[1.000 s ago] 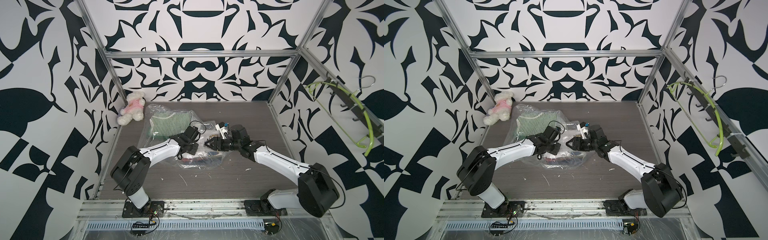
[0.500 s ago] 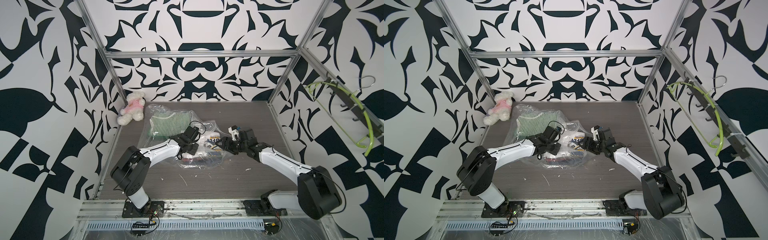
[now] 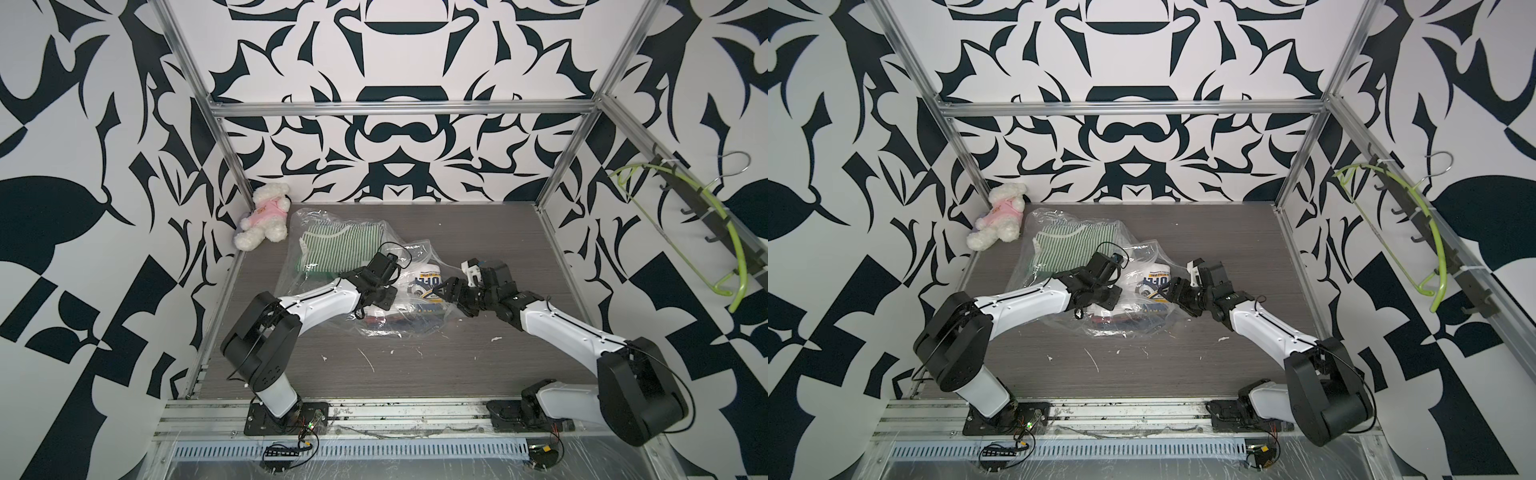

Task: Take the tank top out of the vacuum bag
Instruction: Take out the tank top from the vacuum bag.

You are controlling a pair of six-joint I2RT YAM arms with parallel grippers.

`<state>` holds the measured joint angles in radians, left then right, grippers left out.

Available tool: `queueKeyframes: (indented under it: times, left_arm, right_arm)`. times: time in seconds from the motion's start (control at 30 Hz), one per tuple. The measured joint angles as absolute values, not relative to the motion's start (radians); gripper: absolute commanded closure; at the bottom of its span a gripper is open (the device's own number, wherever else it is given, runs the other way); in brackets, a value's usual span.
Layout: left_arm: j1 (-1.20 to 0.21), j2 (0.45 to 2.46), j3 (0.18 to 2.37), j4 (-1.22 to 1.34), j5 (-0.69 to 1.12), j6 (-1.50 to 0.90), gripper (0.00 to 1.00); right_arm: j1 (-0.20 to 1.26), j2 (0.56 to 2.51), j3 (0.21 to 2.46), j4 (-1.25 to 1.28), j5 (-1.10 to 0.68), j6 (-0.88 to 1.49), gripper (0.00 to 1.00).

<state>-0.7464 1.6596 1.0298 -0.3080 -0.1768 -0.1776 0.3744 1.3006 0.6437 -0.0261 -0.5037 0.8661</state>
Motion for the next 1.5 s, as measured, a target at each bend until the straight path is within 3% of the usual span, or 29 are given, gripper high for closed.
queueKeyframes:
  times: [0.13, 0.37, 0.57, 0.83, 1.33, 1.5]
  left_arm:
    - [-0.746, 1.66, 1.03, -0.308, -0.176, -0.177, 1.0]
    - [-0.746, 1.66, 1.03, -0.307, -0.176, -0.175, 1.0]
    - [-0.746, 1.66, 1.03, -0.307, -0.176, -0.175, 1.0]
    - [-0.746, 1.66, 1.03, -0.306, -0.176, -0.175, 1.0]
    - [-0.746, 1.66, 1.03, -0.303, -0.176, -0.174, 1.0]
    - [-0.746, 1.66, 1.029, -0.303, -0.176, -0.174, 1.0]
  right_arm:
    - [0.374, 1.327, 0.644, -0.026, -0.516, 0.868, 0.23]
    - [0.374, 1.315, 0.643, -0.008, -0.544, 0.878, 0.46]
    - [0.374, 1.277, 0.643, -0.002, -0.554, 0.883, 0.57]
    - [0.374, 1.278, 0.644, 0.005, -0.566, 0.886, 0.45]
    - [0.376, 1.243, 0.644, 0.004, -0.574, 0.933, 0.46]
    - [0.377, 1.285, 0.644, 0.012, -0.581, 0.933, 0.4]
